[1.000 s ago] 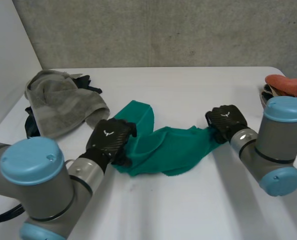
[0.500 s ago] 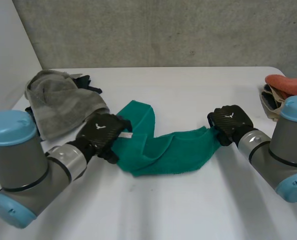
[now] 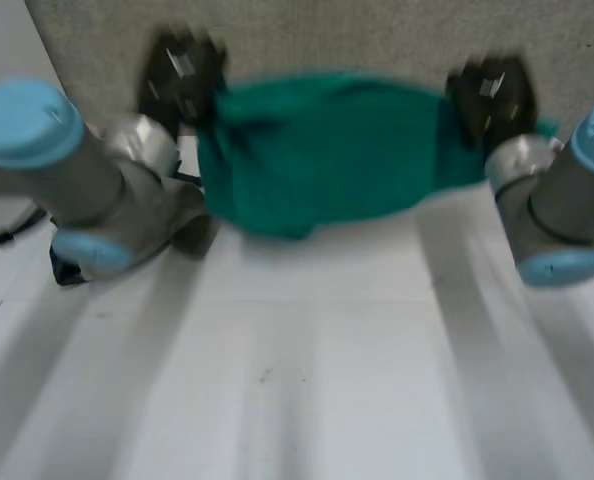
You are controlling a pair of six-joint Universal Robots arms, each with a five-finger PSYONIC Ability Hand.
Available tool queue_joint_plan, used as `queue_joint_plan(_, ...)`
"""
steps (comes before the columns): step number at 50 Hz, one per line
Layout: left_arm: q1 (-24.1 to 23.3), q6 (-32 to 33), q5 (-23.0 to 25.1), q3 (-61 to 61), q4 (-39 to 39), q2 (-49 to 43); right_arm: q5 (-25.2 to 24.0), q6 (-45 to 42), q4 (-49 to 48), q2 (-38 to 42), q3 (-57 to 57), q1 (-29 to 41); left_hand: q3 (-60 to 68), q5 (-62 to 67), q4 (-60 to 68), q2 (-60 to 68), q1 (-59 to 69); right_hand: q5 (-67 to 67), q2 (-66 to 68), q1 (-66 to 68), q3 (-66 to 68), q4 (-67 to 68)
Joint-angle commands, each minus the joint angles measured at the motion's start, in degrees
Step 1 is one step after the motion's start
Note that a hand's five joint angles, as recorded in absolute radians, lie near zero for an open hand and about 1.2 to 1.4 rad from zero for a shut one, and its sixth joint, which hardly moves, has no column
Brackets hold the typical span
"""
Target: Fold the laundry.
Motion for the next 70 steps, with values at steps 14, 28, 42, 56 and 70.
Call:
queue_joint_plan(14,1.5,-10.9,-2.0,-14.1,8.6,9.2,-2.4,6.1,-20.1,-0.5,2.6,2.5,11.9,15.0,11.3,11.4,14.4,12.8,12.3,16.7,11.8,11.2)
queue_joint_plan(28,1.0,-6.8,-2.4,-46.0,1.7,11.2,-10.9,-6.9,10.5,2.7,19.1,-3.6,11.9,15.0,11.3,11.4,14.4,12.8,12.3,16.7,11.8,11.2)
queue_joint_plan(42,1.4,-7.4,-2.4,-49.1,-8.0,22.5,-12.3,1.5,21.3,-3.1,19.8,-11.3,11.9,15.0,11.3,11.4,14.4,-23.2,-23.7,-19.3,-24.2,-24.9)
queue_joint_plan(56,0.6,-11.3,-2.4,-42.9,-8.6,27.0,-19.3,15.5,34.0,-7.5,19.7,-18.3,11.9,15.0,11.3,11.4,14.4,-40.7,-41.2,-36.8,-41.7,-42.3)
queue_joint_plan(70,-3.3,-12.4,-4.3,-29.1,-16.8,27.4,-23.3,19.2,28.7,-16.0,34.8,-16.6,11.9,15.0,11.3,11.4,14.4,-42.4,-42.9,-38.5,-43.4,-44.0)
